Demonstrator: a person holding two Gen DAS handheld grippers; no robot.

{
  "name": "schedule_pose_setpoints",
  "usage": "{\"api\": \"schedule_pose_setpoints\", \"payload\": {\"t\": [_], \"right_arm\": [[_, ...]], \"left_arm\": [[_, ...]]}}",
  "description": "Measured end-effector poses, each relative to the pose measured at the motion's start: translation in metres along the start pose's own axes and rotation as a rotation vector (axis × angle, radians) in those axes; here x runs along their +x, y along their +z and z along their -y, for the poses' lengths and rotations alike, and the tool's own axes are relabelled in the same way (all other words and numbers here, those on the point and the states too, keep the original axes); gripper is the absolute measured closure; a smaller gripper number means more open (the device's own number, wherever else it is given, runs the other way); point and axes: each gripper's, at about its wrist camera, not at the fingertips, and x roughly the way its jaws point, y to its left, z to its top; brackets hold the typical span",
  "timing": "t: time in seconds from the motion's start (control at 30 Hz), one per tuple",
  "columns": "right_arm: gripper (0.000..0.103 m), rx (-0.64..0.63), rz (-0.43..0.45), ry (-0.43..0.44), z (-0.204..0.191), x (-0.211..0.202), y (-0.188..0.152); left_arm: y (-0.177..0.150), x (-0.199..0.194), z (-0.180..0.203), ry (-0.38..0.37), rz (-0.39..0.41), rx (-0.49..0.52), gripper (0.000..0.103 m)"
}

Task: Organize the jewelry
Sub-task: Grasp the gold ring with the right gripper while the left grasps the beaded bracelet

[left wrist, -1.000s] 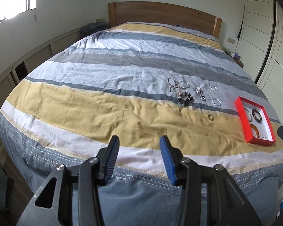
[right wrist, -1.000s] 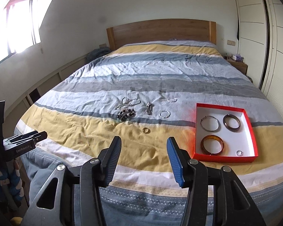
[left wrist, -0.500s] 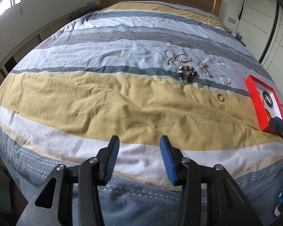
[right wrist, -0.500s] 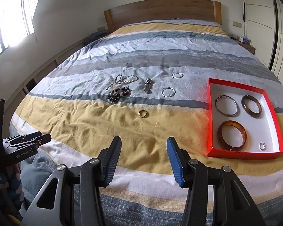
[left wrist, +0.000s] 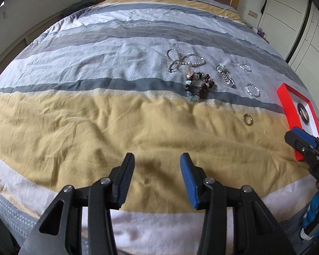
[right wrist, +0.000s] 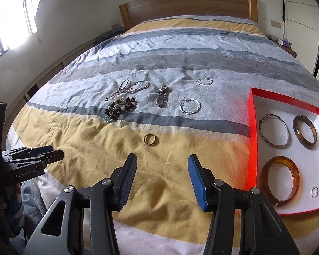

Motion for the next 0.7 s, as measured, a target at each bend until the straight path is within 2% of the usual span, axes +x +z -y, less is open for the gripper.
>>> {"api": "schedule_pose_setpoints", "payload": {"t": [0.4,0.5,0.7], "right_arm": [[0.054,-0.028,-0.045,0.072,-0.006,0.052,0.011],[0.055,-0.030,-0.057,0.079,-0.007,0.062,0.012],[0.063,-0.038,-0.084,0.097,-0.008,0.078,0.014]], "left_arm": [[0.063,0.051,0.030,-0.128,0.023,0.087,0.060],[0.075,0.062,0.034,-0.133,0.029,0.102,0.060],[0.084,0.083,0.045,-0.140,0.021,0.147,0.060]]}}
